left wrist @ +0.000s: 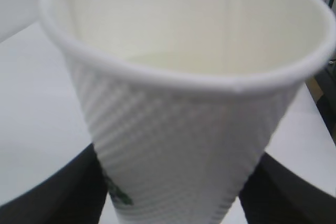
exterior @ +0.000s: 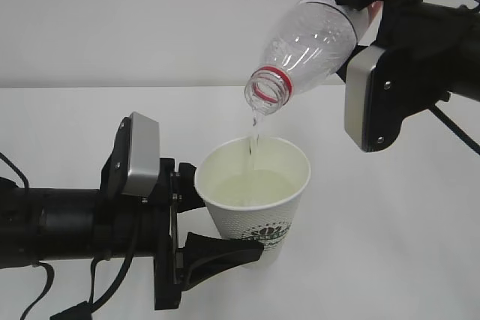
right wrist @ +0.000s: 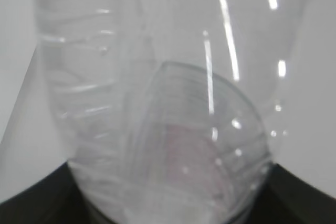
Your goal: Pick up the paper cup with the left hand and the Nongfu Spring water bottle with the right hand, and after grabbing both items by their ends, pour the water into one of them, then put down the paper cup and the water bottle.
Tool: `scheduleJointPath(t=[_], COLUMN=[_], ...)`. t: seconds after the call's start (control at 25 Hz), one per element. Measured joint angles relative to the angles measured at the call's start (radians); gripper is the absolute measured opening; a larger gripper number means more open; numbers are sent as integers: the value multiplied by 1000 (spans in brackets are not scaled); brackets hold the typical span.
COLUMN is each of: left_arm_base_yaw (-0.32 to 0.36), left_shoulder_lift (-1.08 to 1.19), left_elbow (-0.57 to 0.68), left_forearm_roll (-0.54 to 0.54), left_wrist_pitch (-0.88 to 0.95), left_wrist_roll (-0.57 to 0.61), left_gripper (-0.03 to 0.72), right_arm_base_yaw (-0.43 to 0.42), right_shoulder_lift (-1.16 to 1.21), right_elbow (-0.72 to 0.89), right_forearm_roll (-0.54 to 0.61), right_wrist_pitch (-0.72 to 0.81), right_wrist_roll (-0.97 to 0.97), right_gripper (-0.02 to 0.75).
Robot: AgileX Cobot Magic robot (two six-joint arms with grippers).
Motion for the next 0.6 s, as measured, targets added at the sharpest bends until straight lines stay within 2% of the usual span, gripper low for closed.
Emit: scheduleJointPath(t=[0.6], left_arm_base_yaw=[0], left_shoulder_lift=[0], left_elbow=[0], left_forearm_roll=[2], left_wrist_pitch=[2], left_wrist_roll=[0], left_gripper=[528], right_arm_base_yaw=[0], right_shoulder_lift=[0], right_elbow=[0], right_forearm_roll=[0], right_wrist_pitch=[-4], right_wrist_roll=[0], right_gripper=[503])
